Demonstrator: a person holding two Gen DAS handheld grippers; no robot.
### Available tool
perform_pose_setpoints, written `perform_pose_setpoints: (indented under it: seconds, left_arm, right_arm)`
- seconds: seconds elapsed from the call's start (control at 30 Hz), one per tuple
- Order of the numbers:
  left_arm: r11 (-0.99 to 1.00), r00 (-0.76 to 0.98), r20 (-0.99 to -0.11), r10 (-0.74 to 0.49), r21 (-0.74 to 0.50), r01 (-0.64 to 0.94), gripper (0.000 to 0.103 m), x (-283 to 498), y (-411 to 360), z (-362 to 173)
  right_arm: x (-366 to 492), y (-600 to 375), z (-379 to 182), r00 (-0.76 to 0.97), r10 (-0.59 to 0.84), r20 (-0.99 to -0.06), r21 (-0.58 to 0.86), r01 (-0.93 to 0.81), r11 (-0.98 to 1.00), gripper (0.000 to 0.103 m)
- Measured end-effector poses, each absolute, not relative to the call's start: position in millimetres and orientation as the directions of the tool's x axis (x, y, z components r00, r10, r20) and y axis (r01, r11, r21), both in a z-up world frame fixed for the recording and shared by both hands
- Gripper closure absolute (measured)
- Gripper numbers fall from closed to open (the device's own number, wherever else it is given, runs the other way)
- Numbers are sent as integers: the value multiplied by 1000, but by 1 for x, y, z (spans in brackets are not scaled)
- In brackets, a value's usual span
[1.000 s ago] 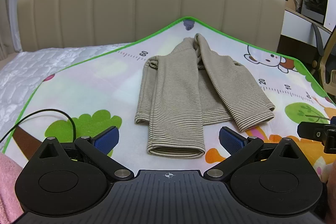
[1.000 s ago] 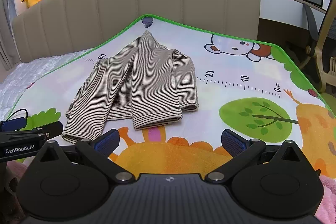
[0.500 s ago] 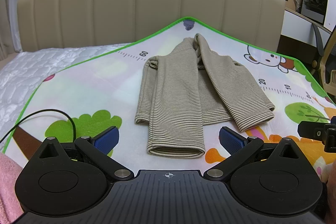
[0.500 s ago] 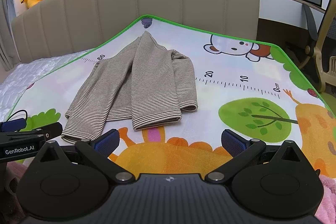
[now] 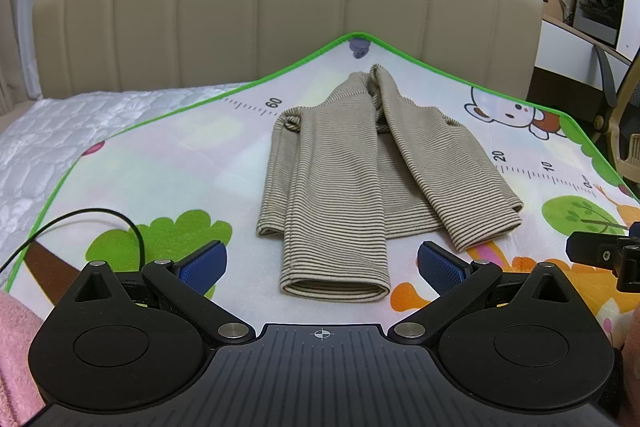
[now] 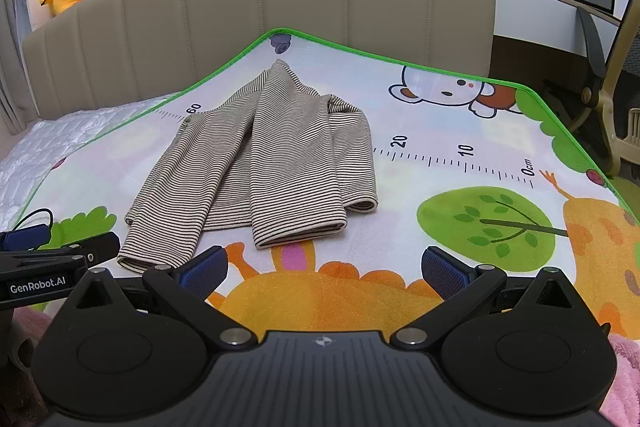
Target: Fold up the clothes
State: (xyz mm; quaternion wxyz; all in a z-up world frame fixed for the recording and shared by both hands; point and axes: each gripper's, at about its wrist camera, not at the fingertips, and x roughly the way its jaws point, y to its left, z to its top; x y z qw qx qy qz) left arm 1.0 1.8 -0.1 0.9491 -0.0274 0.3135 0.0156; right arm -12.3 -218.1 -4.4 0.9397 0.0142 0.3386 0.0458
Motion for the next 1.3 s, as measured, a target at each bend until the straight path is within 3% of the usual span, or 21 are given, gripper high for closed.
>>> perform_pose_setpoints:
  seconds: [0.9,1.17,1.3]
  left_arm:
    - [992,778,-627,-27,-113,-57,0,18,8,3]
    - [982,776,-622,-99,-188,-26,0,61,20,8]
    - [994,841,-541,-10,-99,-52,0,99,34,12]
  right_arm:
    - [-1,-222,-1,752,123,-647,76,-97,992,0]
    - [30,-223,-11,668,180,-722,114,-141,983,0]
    - [53,-224,-10,808,142,-572,27,-154,988,0]
